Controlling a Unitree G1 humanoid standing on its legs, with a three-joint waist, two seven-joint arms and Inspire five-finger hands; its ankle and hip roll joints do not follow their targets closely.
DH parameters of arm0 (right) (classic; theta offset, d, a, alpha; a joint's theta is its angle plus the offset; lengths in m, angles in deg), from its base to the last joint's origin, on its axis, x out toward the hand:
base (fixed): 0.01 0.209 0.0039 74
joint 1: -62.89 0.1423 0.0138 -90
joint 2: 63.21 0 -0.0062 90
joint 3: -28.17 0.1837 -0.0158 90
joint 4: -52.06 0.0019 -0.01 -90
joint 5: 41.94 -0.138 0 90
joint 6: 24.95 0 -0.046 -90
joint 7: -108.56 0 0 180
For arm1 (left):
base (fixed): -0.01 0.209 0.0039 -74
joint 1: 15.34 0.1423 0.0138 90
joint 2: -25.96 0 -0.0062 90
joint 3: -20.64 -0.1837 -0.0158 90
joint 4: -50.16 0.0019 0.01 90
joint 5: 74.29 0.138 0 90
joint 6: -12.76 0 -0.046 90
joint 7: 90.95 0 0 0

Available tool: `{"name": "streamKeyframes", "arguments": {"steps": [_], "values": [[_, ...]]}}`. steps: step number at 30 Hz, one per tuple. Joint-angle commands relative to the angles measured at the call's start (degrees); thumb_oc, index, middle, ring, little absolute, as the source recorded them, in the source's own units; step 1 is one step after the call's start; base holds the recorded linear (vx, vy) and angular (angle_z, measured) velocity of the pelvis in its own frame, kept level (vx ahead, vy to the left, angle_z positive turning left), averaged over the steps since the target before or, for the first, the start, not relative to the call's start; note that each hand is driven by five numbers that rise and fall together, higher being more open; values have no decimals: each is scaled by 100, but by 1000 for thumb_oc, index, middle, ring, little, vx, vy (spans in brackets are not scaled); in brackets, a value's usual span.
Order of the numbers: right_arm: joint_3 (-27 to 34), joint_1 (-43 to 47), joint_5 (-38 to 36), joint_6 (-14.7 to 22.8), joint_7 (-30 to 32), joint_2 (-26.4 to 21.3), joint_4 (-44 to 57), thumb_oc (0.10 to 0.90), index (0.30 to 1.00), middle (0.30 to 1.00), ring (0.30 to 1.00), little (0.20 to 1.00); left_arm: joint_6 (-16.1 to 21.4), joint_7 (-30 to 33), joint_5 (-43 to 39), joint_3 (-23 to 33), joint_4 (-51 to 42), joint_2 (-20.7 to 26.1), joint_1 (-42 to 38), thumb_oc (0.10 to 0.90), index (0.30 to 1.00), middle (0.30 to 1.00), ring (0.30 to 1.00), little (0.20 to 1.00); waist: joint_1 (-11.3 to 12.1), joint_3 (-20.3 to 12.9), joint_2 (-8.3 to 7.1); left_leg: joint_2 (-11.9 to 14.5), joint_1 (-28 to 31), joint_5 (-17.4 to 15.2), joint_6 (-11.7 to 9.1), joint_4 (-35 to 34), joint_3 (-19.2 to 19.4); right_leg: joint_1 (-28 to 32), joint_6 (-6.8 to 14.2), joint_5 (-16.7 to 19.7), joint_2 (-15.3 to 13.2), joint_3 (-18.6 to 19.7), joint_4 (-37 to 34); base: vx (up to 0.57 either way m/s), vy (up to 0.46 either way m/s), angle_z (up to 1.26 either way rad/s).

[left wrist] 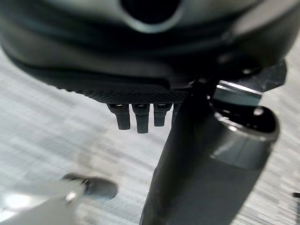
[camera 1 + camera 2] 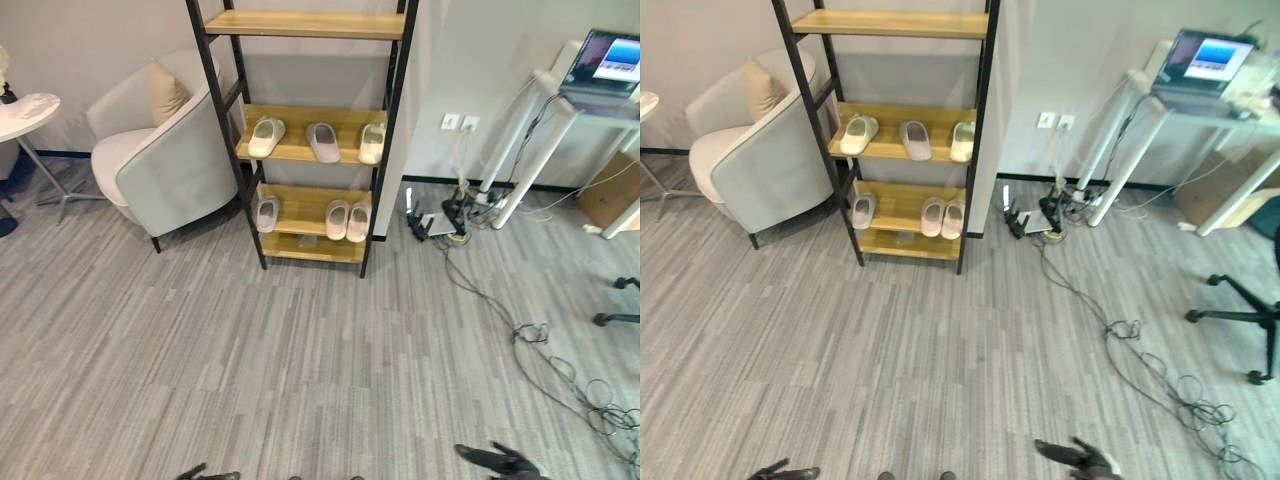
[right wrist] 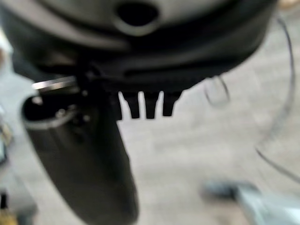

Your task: Arrange the slippers neatly on the shoe rack.

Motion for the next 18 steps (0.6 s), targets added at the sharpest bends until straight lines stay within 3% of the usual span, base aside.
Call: {"name": "streamKeyframes", "arguments": {"steps": [1, 5, 10, 13, 15, 16, 17, 18], "values": [[-184, -9, 93, 243, 272, -126, 71, 800, 900, 900, 900, 900, 291, 178, 92, -63, 180, 177, -250, 800, 900, 900, 900, 900, -40, -184, -72, 316, 100, -344, -300, 13, 158, 152, 693, -526, -348, -5, 29, 0, 0, 0], [-408, -94, 269, 215, 375, 256, 174, 800, 900, 900, 900, 900, 253, 235, 147, -219, 174, -34, -274, 800, 900, 900, 900, 900, -55, -166, -56, 306, 70, -341, -315, 13, 119, 160, 677, -562, -373, -57, 29, 6, -2, 1], [-407, -101, 127, 248, 411, 362, 344, 800, 900, 900, 900, 900, 228, 292, 174, -314, 162, -137, -275, 800, 900, 900, 900, 900, -68, -84, -55, 322, 123, -351, -330, 13, 130, 239, 644, -585, -372, -98, 29, 53, -37, 4], [-549, 9, 192, 290, 463, 397, 619, 800, 900, 900, 900, 900, 271, 367, 142, -490, 47, -179, -382, 800, 900, 900, 900, 900, -97, 202, -88, 344, 218, -344, -334, 13, 96, 257, 548, -534, -354, -150, 29, 13, -46, 4], [-578, 57, 196, 290, 470, 404, 633, 800, 900, 900, 900, 900, 291, 378, 91, -532, -3, -186, -440, 800, 900, 900, 900, 900, -95, 328, -128, 350, 24, -444, -354, 390, 96, 202, 525, -557, -392, -165, 117, -49, -34, 7], [-601, 32, 204, 312, 453, 383, 651, 800, 900, 900, 900, 900, 342, 390, 37, -626, -133, -185, -539, 800, 900, 900, 900, 900, -68, 531, -216, 333, -536, -578, -534, 1356, 254, 183, 428, -693, -484, -301, 246, -19, -38, 21], [-610, 33, 245, 297, 477, 368, 635, 800, 900, 900, 900, 900, 363, 422, 45, -672, -189, -208, -587, 800, 900, 900, 900, 900, -61, 612, -239, 421, -914, -400, -632, 1802, 339, 201, 393, -729, -507, -383, 209, -19, -38, 36], [-610, 33, 245, 297, 477, 368, 635, 800, 900, 900, 900, 900, 363, 422, 45, -672, -189, -208, -587, 800, 900, 900, 900, 900, -64, 609, -238, 423, -920, -403, -632, 1808, 336, 198, 393, -729, -506, -385, 209, 52, 23, 63]]}}
